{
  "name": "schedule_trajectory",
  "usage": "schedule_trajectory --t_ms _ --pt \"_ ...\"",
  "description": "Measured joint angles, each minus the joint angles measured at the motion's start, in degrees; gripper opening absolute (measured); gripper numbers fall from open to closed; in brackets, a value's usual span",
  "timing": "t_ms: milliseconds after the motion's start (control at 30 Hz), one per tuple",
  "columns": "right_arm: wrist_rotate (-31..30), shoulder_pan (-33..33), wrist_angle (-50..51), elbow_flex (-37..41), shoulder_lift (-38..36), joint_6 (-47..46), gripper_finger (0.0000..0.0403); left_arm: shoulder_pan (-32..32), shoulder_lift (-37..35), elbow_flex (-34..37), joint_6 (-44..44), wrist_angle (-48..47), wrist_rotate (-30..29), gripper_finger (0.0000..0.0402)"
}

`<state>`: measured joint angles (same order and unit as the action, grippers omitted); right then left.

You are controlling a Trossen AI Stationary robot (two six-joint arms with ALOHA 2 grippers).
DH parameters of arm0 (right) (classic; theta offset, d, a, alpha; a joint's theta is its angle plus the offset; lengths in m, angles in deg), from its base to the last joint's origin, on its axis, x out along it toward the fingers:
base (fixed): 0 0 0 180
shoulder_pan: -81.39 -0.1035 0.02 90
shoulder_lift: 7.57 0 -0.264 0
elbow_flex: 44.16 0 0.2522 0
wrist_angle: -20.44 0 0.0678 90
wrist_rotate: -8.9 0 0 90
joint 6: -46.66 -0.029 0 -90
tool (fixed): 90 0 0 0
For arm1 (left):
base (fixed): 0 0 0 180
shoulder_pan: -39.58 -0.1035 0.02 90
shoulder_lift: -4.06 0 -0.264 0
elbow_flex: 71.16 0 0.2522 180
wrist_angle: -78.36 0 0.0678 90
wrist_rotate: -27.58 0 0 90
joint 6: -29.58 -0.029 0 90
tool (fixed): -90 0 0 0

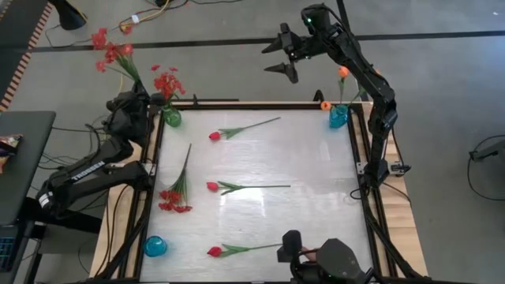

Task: Sort flowers into vase by color
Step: Put the top red flowers into the green vase

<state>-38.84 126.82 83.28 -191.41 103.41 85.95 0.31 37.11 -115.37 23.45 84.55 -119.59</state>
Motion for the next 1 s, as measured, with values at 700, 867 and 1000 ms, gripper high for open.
schedule_trajectory --t_ms 700,867,1000 --pt "0.0 0.0 0.17 0.0 0.0 -1.55 0.0312 2.55 -0.04 14.95 -2.54 25.71 -2.15 0.0" --pt "1.46 0.0 -0.92 0.0 0.0 -3.26 0.0312 7.28 -0.07 14.95 -12.04 35.58 0.28 0.0" --pt "10.76 -0.61 -5.63 -0.04 0.8 -10.72 0.0312 10.09 -0.09 14.94 -17.2 40.85 2.6 0.0"
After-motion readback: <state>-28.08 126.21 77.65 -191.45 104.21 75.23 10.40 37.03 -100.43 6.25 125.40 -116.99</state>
